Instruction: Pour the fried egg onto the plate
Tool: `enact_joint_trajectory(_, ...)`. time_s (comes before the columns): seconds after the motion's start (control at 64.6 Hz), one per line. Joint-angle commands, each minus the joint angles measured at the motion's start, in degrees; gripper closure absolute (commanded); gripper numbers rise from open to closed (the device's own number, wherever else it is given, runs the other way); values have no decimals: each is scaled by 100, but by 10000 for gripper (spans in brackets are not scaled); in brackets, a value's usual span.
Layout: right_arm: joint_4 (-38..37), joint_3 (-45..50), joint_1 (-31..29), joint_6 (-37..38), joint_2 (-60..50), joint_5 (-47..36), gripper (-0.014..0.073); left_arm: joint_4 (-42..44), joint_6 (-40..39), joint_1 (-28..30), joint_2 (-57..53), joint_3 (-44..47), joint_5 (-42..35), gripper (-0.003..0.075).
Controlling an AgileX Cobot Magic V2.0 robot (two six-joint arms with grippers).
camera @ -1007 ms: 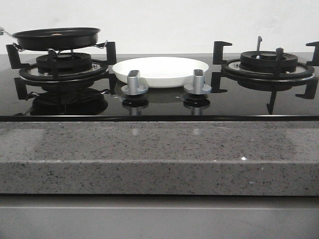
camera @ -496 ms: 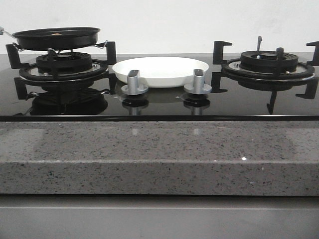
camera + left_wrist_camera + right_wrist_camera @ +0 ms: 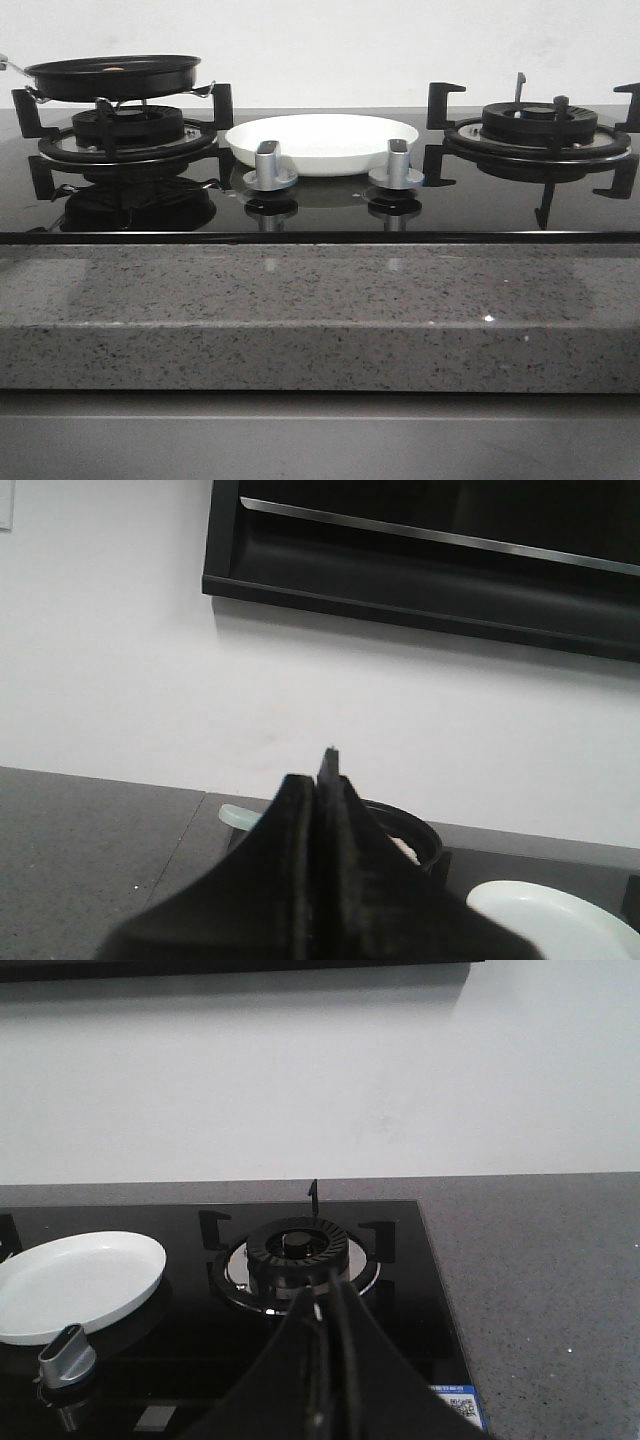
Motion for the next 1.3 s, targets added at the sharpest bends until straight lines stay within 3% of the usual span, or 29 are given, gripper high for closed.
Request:
enact_joint_trajectory(0.0, -41, -735, -38, -34, 613, 198, 663, -57, -61, 5, 500, -758, 265, 739)
enact_joint_trajectory(0.186, 11, -1340, -38, -34, 1491, 976, 663, -57, 198, 5, 1452, -1603, 1484, 739)
enact_joint_trajectory(0.31, 11, -1285, -38, -34, 1830, 1148, 663, -57, 200, 5, 1868, -1612, 1779, 739)
enact_joint_trajectory(0.759, -140, -1043, -38, -92, 2329, 1105, 662, -98, 200, 5, 2835, -1612, 1746, 739)
enact_joint_trajectory(0.852, -190, -1043, -38, -196, 2329, 1105, 621, -98, 200, 5, 2940, -1612, 1733, 727)
enact_joint_trajectory(0.898, -190, -1043, -38, -227, 2329, 1105, 571, -98, 200, 5, 3000, -1612, 1733, 699)
enact_joint_trajectory(0.976, -190, -1035, -38, -257, 2329, 1105, 412, -98, 200, 5, 3054, -1612, 1733, 582)
enact_joint_trajectory(1.1, -190, -925, -38, -257, 2329, 1044, 176, -75, 200, 5, 3067, -1612, 1687, 333)
enact_joint_trajectory(1.177, -184, -830, -38, -257, 2329, 991, 138, -75, 200, 5, 3067, -1612, 1676, 259)
enact_joint_trajectory(1.286, 70, -946, -32, -361, 2474, 1100, 142, -100, 200, 5, 3067, -1612, 1622, 260)
